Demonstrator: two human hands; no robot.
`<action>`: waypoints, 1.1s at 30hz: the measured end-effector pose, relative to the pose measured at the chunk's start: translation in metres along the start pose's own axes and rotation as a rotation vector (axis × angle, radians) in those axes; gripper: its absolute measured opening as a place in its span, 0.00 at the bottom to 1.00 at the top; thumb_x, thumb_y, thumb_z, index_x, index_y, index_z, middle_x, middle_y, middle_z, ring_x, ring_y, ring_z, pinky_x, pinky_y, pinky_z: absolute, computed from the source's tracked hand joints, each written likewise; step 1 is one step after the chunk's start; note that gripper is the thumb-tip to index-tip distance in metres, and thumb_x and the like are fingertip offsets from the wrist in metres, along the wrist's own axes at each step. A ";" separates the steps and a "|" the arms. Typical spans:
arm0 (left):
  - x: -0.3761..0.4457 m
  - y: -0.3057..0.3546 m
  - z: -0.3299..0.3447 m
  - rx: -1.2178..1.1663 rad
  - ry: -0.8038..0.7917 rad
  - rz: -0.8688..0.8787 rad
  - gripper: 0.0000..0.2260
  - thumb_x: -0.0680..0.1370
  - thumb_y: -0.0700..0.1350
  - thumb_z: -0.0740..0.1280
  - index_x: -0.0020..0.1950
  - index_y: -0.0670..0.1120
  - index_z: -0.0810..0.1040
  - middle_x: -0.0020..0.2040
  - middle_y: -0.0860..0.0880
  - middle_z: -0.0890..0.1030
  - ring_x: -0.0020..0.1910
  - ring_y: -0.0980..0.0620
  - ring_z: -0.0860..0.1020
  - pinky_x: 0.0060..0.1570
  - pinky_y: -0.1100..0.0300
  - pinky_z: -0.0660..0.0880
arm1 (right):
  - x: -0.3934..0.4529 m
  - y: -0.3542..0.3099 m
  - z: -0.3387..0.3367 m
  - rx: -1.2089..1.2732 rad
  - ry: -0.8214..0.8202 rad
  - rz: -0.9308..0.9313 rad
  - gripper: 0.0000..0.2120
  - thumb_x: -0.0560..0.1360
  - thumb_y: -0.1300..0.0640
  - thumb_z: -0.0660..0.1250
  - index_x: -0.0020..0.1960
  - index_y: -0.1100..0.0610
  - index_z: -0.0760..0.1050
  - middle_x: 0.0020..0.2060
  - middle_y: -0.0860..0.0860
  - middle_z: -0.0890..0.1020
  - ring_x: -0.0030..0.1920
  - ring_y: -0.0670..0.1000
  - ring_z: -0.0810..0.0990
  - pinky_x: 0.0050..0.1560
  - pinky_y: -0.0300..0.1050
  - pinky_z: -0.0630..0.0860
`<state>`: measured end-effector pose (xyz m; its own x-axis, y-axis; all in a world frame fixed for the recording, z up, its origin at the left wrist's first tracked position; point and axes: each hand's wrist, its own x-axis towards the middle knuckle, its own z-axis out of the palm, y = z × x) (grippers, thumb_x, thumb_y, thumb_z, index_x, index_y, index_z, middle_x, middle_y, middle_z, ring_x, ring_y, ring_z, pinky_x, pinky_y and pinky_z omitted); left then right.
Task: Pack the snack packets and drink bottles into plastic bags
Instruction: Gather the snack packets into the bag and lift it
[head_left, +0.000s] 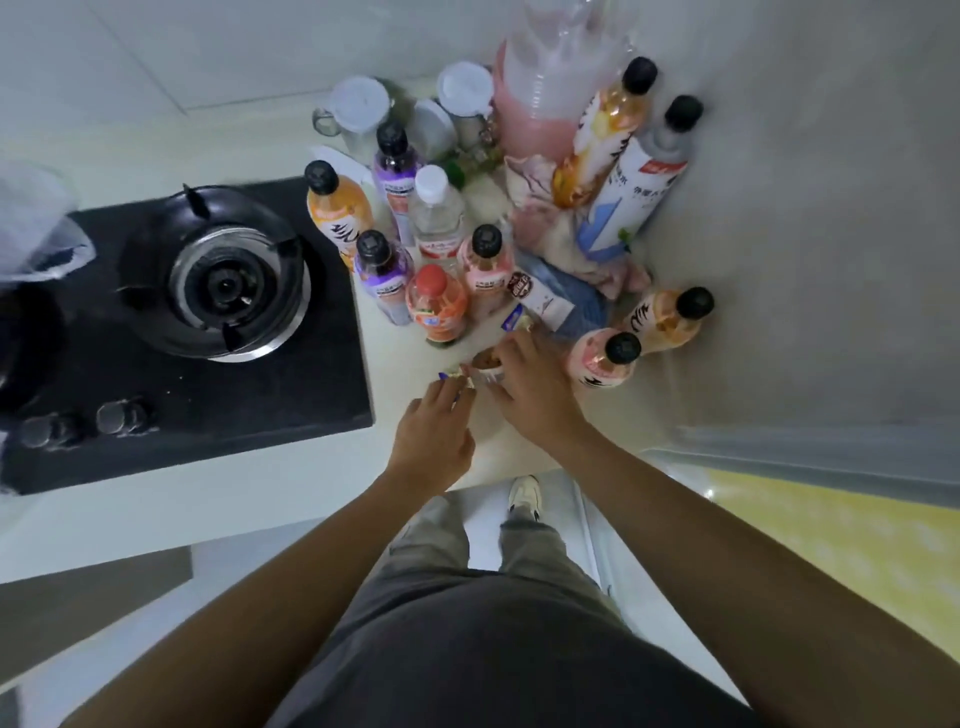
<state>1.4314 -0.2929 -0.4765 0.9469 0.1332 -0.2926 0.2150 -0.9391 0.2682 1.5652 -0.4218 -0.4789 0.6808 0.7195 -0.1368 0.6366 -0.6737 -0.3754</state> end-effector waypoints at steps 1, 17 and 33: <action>-0.003 0.001 0.001 0.003 0.014 -0.023 0.25 0.75 0.46 0.71 0.71 0.45 0.72 0.70 0.44 0.73 0.64 0.42 0.74 0.57 0.50 0.77 | -0.002 0.001 0.001 -0.007 -0.014 0.003 0.17 0.75 0.50 0.71 0.58 0.59 0.74 0.59 0.57 0.75 0.60 0.61 0.75 0.57 0.58 0.77; -0.034 -0.020 -0.007 -0.141 0.212 -0.353 0.14 0.76 0.42 0.74 0.61 0.47 0.82 0.57 0.44 0.75 0.55 0.42 0.75 0.45 0.48 0.80 | -0.005 -0.028 0.003 0.053 -0.056 -0.240 0.14 0.70 0.56 0.75 0.52 0.57 0.75 0.53 0.55 0.74 0.54 0.57 0.74 0.42 0.49 0.74; -0.328 -0.192 -0.044 -0.245 0.583 -0.833 0.14 0.77 0.44 0.72 0.62 0.51 0.81 0.56 0.51 0.74 0.53 0.49 0.75 0.43 0.51 0.80 | 0.000 -0.376 0.062 0.152 -0.180 -0.750 0.16 0.74 0.55 0.77 0.44 0.53 0.68 0.50 0.48 0.71 0.51 0.51 0.74 0.48 0.44 0.76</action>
<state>1.0903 -0.1426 -0.3915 0.4314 0.9022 0.0002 0.8335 -0.3987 0.3826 1.3034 -0.1586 -0.3944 0.0117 0.9980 0.0616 0.8374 0.0238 -0.5460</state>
